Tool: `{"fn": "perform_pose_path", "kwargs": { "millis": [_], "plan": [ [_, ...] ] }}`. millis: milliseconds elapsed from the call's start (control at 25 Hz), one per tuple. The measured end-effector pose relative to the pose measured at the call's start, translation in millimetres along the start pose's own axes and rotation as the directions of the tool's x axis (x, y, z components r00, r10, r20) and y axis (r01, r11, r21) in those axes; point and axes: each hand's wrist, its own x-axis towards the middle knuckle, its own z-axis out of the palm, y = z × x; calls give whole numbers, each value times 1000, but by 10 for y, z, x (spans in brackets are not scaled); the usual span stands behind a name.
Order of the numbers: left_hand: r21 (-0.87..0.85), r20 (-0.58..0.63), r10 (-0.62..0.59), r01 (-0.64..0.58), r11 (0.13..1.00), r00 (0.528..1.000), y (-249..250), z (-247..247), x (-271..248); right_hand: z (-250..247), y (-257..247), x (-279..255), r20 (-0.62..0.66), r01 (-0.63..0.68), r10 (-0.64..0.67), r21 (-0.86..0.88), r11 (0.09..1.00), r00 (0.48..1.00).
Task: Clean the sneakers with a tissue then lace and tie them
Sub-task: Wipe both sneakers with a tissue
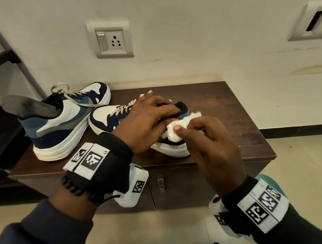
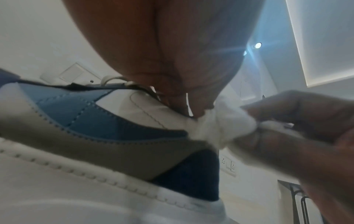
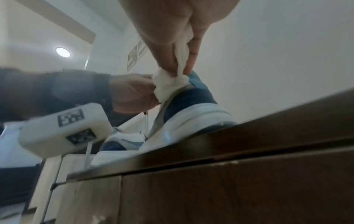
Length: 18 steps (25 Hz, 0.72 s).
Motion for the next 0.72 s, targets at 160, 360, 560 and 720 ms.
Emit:
{"fn": "perform_pose_path", "kwargs": {
  "millis": [160, 360, 560, 720],
  "plan": [
    [-55, 42, -12, 14, 998, 999, -19, -47, -17, 94, 61, -224, 187, 70, -53, -89, 993, 981],
    [-163, 86, -40, 53, 985, 996, -100, 14, 9, -42, 115, -277, 481, 11, 3, -27, 1000, 877],
    [-287, -6, -107, 101, 953, 994, -44, 33, -35, -285, 14, 71, 281, -57, 26, 102, 993, 959],
    [-363, 5, -149, 141, 921, 989, -20, 31, -39, -148, -18, 203, -19, 49, -49, 43, 998, 999]
  ]
}}
